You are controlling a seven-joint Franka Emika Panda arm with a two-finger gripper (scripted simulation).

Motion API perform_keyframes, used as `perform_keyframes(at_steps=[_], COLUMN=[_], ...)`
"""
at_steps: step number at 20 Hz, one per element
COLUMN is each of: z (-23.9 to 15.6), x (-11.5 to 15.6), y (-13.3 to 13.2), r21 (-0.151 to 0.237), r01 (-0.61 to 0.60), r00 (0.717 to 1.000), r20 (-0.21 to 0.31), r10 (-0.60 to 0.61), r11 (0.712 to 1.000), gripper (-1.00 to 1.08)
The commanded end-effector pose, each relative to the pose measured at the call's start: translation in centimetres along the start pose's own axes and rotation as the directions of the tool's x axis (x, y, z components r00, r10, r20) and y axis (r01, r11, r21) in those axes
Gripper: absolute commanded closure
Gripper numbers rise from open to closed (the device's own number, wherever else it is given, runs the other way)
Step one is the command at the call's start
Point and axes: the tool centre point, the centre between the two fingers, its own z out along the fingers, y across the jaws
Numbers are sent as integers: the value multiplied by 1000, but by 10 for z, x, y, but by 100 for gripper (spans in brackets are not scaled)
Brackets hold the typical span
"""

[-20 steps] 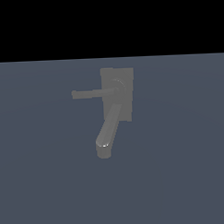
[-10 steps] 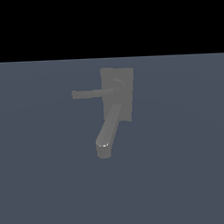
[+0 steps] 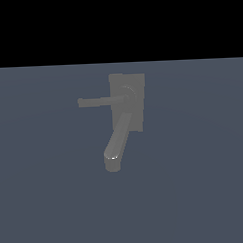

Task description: Turn on the faucet by rotating a designated handle.

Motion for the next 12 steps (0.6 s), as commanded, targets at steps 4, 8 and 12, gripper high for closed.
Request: perform_keyframes(at_steps=[4,8,12], z=[-15,-22,-25], x=[14,21,25], y=[8,11,11], r21=[-156,-228,-272], r01=[10,15,21], r00=[999,997,996], r20=[-48,-68,-79], r10=[-17,-32,-44], r11=[988,974,962], gripper=[108,108,108])
